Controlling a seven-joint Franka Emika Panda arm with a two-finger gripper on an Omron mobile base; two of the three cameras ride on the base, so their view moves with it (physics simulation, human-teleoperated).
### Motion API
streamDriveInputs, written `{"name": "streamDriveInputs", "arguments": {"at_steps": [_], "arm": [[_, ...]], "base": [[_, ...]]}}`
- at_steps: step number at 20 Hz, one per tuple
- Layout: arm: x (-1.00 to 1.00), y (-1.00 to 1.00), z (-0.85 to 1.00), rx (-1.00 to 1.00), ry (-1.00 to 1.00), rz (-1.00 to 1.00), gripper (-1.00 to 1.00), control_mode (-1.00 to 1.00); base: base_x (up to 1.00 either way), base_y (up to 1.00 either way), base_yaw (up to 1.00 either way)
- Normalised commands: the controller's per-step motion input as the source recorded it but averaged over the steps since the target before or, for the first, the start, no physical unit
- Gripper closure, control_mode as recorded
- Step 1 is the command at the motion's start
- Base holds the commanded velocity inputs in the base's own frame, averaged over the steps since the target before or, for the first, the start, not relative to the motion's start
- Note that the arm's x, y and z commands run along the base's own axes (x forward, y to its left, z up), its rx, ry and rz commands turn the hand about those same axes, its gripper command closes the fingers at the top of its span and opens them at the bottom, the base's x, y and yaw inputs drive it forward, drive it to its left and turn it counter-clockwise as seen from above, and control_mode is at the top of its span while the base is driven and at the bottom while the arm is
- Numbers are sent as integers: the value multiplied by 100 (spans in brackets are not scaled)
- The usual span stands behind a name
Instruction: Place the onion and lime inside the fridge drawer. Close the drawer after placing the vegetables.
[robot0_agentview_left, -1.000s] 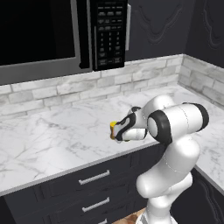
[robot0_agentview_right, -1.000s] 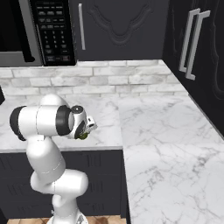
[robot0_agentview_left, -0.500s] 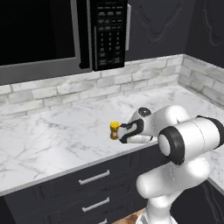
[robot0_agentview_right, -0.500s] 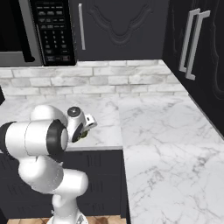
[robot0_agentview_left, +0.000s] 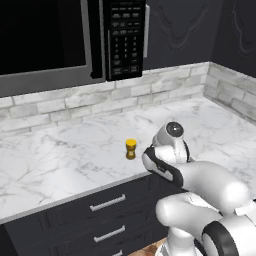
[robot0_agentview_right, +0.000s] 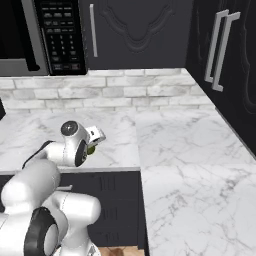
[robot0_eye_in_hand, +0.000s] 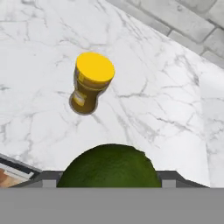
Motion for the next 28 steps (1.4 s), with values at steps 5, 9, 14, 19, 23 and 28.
{"name": "streamDriveInputs", "arguments": {"at_steps": [5, 9, 14, 19, 23, 28], "arm": [[-66, -2, 78, -4, 0, -8, 100, -100], [-85, -15, 74, 0, 0, -3, 100, -100], [-95, -25, 26, 1, -4, -2, 100, -100], [-51, 8, 9, -3, -3, -1, 100, -100], [0, 4, 0, -1, 0, 1, 100, -100], [-20, 0, 0, 0, 0, -4, 100, -100]], "base": [[0, 0, 0], [0, 0, 0], [0, 0, 0], [0, 0, 0], [0, 0, 0], [0, 0, 0]]}}
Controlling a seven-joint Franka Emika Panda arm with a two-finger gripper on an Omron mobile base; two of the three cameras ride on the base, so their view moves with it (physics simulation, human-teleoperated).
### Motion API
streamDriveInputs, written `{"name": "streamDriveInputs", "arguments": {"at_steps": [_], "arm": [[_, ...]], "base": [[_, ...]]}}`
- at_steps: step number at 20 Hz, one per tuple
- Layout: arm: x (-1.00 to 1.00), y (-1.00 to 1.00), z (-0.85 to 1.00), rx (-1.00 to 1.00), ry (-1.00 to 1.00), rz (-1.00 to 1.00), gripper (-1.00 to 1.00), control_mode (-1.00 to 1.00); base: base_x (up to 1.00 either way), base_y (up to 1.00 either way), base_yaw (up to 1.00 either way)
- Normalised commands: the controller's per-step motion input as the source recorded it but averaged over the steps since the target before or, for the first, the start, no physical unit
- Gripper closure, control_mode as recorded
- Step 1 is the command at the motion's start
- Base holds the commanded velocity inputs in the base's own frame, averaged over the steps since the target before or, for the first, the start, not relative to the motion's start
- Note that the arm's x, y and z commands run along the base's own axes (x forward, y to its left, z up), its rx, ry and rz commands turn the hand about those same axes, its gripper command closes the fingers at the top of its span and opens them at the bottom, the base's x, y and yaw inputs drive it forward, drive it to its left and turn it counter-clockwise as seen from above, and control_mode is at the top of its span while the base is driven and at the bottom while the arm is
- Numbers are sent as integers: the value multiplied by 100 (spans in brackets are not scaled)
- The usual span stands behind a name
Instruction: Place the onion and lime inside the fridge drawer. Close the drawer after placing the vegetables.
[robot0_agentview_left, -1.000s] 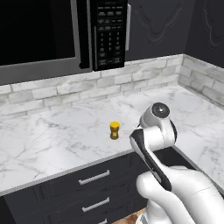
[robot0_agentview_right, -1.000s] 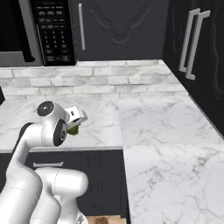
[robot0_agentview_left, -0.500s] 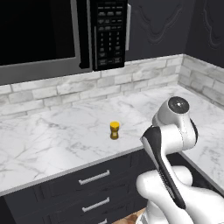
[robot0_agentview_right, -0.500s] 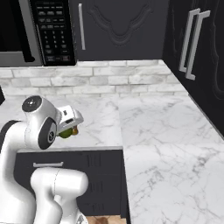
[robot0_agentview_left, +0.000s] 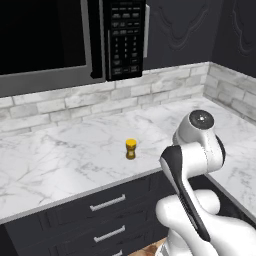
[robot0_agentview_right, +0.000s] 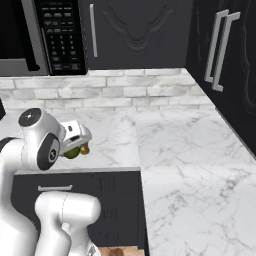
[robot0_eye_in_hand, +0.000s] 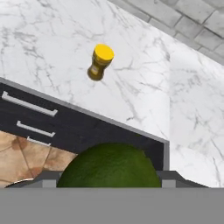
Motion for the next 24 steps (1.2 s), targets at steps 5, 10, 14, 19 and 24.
{"name": "streamDriveInputs", "arguments": {"at_steps": [5, 10, 14, 19, 24], "arm": [[-18, 0, 0, 0, -1, -1, 100, 100], [0, 0, 0, 0, 0, 0, 100, 100], [0, 0, 0, 0, 0, 0, 100, 100], [0, 0, 0, 0, 0, 0, 100, 100], [0, 0, 0, 0, 0, 0, 100, 100]], "base": [[-80, 0, 0], [-100, 0, 0], [-100, 0, 0], [-100, 5, 0], [-100, 48, 3]]}}
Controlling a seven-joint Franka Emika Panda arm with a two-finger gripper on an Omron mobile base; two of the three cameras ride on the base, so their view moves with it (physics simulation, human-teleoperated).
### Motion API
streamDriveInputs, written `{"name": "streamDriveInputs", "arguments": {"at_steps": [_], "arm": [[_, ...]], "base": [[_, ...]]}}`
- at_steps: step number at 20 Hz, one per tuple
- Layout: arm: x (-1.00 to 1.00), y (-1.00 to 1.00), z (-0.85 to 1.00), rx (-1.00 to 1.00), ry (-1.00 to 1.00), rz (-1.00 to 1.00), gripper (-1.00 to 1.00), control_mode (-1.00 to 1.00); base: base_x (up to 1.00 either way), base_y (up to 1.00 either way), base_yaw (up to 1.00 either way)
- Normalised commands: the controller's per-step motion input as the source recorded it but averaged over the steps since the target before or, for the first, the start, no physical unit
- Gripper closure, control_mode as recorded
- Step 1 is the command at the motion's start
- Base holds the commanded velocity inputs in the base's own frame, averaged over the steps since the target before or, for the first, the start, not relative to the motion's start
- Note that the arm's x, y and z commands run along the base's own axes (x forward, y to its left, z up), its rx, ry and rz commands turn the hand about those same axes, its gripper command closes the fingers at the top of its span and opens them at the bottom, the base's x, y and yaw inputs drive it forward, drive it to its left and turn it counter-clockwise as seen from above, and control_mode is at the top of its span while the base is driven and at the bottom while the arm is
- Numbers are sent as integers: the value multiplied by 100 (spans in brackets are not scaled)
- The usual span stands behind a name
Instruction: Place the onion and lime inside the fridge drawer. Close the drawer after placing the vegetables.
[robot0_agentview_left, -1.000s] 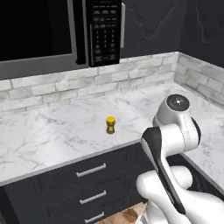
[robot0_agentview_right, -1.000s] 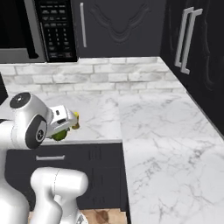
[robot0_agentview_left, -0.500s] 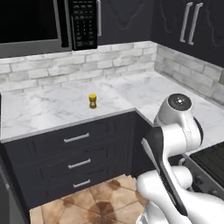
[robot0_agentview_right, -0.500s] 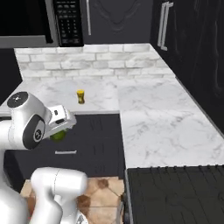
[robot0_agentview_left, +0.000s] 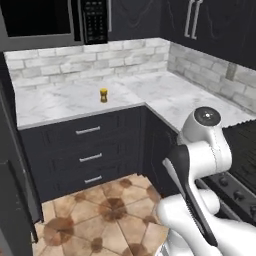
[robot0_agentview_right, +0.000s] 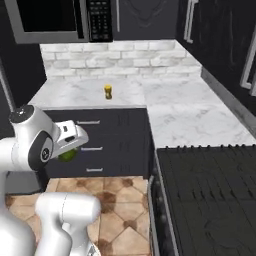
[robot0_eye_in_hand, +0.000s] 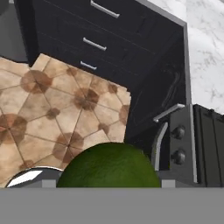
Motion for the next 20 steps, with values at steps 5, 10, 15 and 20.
{"name": "streamDriveInputs", "arguments": {"at_steps": [5, 10, 15, 20], "arm": [[0, 0, 0, 0, 0, 0, 100, 100], [0, 0, 0, 0, 0, 0, 100, 100], [0, 0, 0, 0, 0, 0, 100, 100], [0, 0, 0, 0, 0, 0, 100, 100]], "base": [[-100, 91, 16], [-100, 100, 27], [-91, 100, 33], [-35, 100, 34]]}}
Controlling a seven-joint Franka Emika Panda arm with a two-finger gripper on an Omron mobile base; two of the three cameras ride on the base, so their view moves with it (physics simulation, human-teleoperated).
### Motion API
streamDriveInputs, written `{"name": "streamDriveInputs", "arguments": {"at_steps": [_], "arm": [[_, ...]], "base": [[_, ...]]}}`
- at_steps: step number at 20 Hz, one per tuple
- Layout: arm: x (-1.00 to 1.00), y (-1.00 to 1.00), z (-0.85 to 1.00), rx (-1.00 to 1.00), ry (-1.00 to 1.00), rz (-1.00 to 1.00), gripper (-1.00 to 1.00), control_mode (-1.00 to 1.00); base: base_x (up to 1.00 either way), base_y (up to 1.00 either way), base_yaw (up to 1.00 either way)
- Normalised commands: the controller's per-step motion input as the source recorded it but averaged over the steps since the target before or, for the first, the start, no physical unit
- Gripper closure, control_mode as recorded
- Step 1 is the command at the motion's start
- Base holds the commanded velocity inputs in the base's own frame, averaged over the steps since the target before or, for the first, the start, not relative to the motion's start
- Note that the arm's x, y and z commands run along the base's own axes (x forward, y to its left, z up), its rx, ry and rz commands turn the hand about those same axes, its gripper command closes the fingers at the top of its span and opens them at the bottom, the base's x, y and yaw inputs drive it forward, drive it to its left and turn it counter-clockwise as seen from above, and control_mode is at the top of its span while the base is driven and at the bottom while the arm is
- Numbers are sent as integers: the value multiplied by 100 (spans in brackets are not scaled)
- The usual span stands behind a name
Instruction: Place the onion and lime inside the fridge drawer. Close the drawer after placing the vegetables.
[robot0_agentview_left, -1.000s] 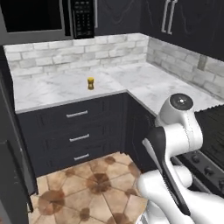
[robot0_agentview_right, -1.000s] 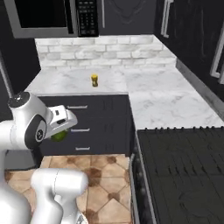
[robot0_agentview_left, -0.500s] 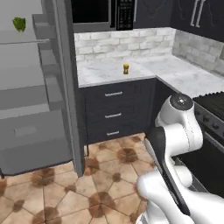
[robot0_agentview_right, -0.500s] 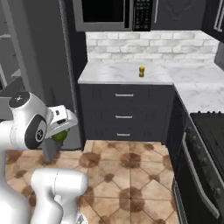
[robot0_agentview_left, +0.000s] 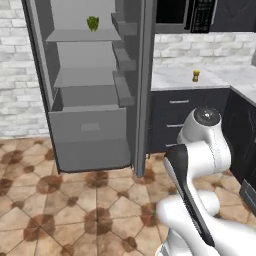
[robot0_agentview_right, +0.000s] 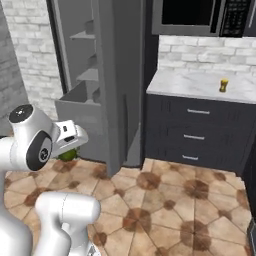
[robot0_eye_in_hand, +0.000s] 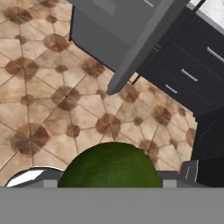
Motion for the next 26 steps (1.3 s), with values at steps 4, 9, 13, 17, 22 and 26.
{"name": "streamDriveInputs", "arguments": {"at_steps": [4, 9, 13, 17, 22, 26], "arm": [[0, 0, 0, 0, 0, 0, 100, 100], [0, 0, 0, 0, 0, 0, 100, 100], [0, 0, 0, 0, 0, 0, 100, 100], [0, 0, 0, 0, 0, 0, 100, 100], [0, 0, 0, 0, 0, 0, 100, 100], [0, 0, 0, 0, 0, 0, 100, 100]], "base": [[14, 100, 24], [32, 100, 16], [47, 100, 15], [94, 100, -1], [96, 98, -27], [80, 81, -36]]}}
